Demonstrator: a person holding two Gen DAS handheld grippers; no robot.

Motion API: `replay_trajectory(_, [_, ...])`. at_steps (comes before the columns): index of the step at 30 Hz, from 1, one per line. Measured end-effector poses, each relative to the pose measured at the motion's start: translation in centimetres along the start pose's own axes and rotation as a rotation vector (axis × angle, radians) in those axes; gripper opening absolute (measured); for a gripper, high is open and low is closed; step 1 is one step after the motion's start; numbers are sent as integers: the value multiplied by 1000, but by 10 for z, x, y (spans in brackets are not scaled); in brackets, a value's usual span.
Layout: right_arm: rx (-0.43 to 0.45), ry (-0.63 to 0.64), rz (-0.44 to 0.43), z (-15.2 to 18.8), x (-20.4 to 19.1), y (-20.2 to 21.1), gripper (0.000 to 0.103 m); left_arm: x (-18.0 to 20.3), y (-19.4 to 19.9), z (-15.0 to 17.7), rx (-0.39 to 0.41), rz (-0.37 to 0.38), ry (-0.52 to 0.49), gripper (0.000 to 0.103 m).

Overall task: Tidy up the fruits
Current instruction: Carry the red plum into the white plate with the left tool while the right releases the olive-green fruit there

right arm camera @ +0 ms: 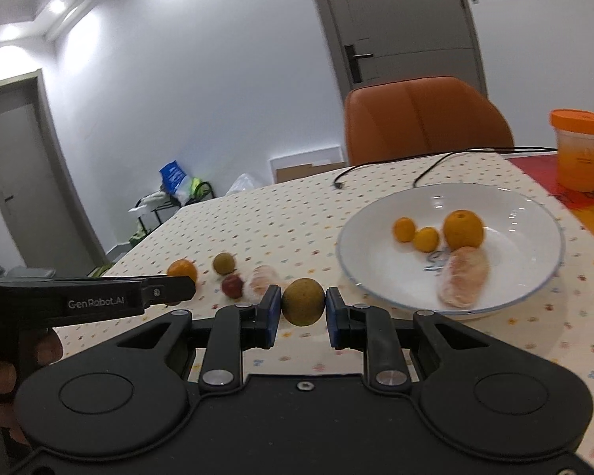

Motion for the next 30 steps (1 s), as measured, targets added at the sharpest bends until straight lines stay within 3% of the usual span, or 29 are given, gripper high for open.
replay_trajectory(24, [66,-96,168,-12,83,17,23,62,-37,-19,7,98,-66,22])
replay_trajectory(30, [86,-119,219,-11,98,19,38,80,-44,-22,7,127,-91,22])
Point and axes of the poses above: each gripper's, at about its wrist camera, not at the fingertips, and y roughly against the way its jaws point, x to its right, z to its underside, the point moved 5 cm from there along -y, roughly the way its jaws point, and after that the axes turned 4 degrees about x, right-handed, at the moved point
